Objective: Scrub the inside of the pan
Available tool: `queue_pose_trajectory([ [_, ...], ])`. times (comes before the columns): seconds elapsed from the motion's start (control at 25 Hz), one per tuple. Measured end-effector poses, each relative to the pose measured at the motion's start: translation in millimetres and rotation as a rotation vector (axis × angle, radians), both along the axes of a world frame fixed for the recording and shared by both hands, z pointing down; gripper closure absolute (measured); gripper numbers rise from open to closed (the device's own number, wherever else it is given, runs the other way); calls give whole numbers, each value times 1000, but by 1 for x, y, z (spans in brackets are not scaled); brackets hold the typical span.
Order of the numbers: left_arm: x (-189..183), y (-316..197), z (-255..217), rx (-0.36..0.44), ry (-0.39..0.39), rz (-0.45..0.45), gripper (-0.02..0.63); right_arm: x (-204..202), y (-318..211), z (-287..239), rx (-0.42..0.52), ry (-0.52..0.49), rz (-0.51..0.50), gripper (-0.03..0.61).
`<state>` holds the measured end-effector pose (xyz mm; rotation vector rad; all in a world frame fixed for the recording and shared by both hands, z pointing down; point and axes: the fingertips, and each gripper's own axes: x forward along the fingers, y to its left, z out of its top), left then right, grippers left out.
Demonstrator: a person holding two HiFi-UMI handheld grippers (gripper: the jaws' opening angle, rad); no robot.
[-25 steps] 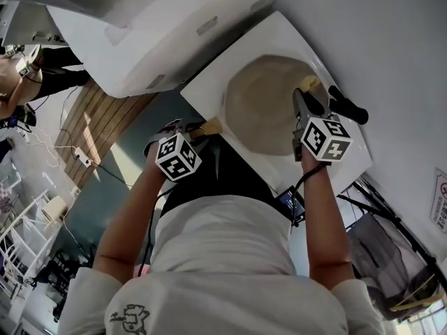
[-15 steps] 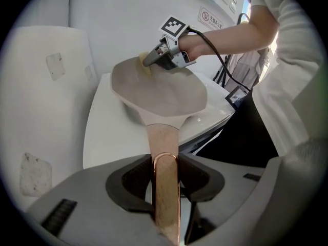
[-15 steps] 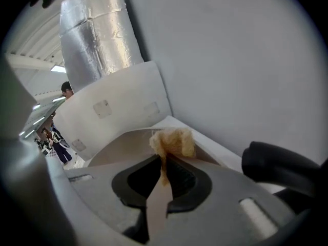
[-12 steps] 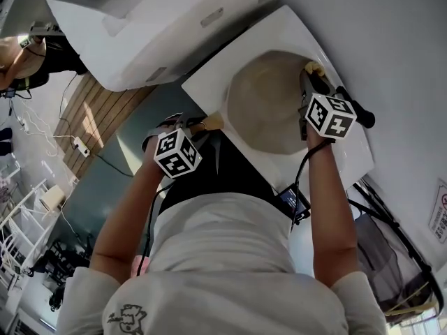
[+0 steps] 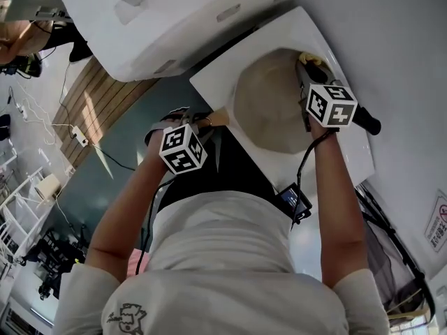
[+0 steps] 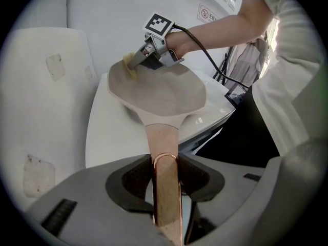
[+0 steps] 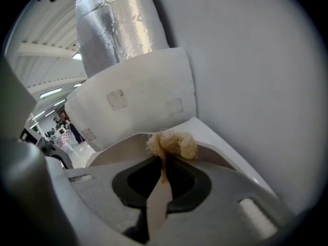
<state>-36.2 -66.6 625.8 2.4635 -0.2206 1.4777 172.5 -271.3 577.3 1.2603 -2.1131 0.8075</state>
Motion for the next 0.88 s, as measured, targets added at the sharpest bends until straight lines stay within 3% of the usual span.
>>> queue_pose_trajectory([
  [0.28, -1, 0, 0, -10, 11, 10, 456, -58, -2, 8, -12, -25, -188, 545],
  [0.52, -2, -2, -1, -16, 17, 18, 456, -88, 7, 10, -38, -105, -245, 543],
  [0.88, -2, -2, -1, -12, 26, 15, 456, -143, 56, 22, -151, -199, -515, 543],
])
